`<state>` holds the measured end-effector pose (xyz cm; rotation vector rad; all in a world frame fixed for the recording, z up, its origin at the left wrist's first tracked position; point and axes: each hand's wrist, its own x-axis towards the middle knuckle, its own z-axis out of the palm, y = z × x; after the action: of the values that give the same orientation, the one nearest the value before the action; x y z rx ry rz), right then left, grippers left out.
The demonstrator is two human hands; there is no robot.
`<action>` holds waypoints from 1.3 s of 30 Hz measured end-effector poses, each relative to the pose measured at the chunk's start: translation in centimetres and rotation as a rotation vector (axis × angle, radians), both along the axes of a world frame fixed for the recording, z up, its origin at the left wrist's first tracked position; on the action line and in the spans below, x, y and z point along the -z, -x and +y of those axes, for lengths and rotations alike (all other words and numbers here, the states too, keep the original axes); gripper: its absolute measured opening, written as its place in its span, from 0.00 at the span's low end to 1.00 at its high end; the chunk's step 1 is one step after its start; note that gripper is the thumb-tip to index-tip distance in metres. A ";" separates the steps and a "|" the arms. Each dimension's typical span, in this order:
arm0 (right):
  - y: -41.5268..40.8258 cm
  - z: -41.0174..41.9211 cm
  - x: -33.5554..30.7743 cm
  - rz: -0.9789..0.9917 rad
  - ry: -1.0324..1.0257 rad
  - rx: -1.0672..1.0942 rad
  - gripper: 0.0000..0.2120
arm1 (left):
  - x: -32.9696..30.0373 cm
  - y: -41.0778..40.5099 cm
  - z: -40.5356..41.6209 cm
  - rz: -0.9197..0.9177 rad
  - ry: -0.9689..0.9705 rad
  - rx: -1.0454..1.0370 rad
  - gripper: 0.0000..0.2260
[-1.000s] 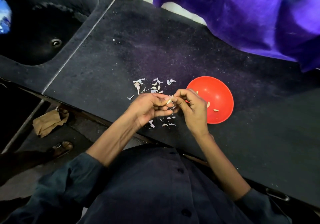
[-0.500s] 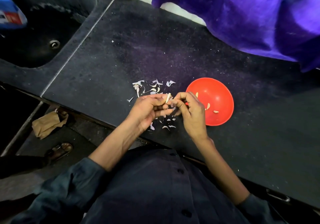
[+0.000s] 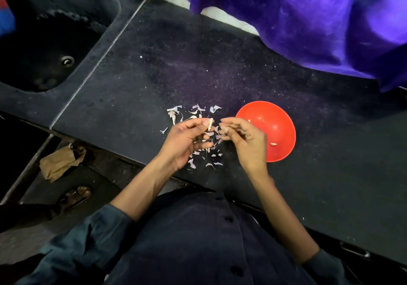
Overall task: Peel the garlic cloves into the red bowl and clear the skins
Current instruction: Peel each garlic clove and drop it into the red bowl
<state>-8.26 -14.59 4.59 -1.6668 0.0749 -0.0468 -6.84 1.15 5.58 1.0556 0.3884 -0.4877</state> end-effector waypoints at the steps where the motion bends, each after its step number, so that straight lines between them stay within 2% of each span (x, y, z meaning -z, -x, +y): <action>1: -0.1 0.0 0.1 0.003 0.023 0.002 0.14 | 0.0 0.0 0.0 -0.014 -0.016 -0.002 0.05; 7: -0.6 0.2 0.5 -0.052 0.181 -0.016 0.12 | 0.0 0.2 0.2 -0.046 -0.024 -0.009 0.06; 14: -0.7 0.4 0.7 -0.009 0.067 -0.075 0.09 | -0.2 0.4 0.1 -0.087 0.018 0.047 0.08; 19: -0.6 0.6 0.3 0.036 -0.006 -0.038 0.07 | -0.3 0.4 0.2 -0.068 0.031 0.023 0.04; 23: -0.4 0.7 -0.1 0.072 -0.083 -0.041 0.07 | -0.4 0.5 0.3 -0.088 0.019 0.033 0.05; 27: -0.1 0.9 -0.3 0.122 -0.163 -0.040 0.06 | -0.7 0.6 0.2 -0.160 -0.067 0.049 0.06; 33: -0.2 1.0 -0.2 0.153 -0.128 -0.002 0.07 | -0.7 0.8 0.2 -0.298 -0.237 0.071 0.06; 39: -0.1 1.3 -0.3 0.128 -0.091 -0.009 0.10 | -0.2 0.6 0.3 -0.487 -0.636 0.080 0.05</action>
<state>-8.16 -13.32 4.91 -1.5775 0.1638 0.0691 -7.43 1.41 5.75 1.7613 0.0580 -0.1567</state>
